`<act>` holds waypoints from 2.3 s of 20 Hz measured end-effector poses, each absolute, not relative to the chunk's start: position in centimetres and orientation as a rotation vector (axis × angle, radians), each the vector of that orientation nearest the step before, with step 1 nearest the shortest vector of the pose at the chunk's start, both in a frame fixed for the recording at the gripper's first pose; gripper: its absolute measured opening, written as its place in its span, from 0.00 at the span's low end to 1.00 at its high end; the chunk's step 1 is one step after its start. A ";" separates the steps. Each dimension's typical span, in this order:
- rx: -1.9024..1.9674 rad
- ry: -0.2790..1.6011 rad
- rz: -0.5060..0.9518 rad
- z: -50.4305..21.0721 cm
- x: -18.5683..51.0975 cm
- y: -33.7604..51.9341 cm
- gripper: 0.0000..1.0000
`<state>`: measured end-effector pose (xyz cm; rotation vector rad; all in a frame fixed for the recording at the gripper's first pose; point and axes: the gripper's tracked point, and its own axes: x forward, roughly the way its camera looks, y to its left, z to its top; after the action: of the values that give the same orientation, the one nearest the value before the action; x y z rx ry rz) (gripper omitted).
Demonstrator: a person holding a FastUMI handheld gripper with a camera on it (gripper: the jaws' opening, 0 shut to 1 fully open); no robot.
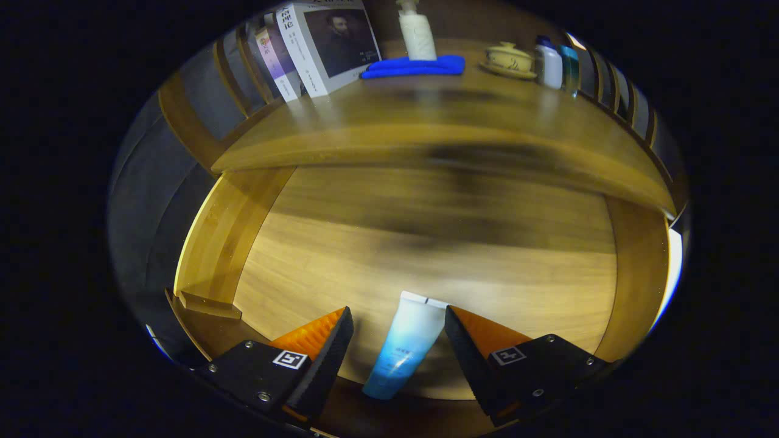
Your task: Pull open the drawer, take out the items inside it, and place them on the countertop above the cabinet.
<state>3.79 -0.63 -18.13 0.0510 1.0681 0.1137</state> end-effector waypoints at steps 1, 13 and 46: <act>0.032 1.096 0.114 -18.5 3.5 -0.8 0.94; -0.159 1.175 0.106 -20.3 2.9 -1.7 0.80; 0.001 0.361 0.208 2.8 8.2 -0.6 0.49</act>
<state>8.19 -0.64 2.76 0.0007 0.3612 0.2081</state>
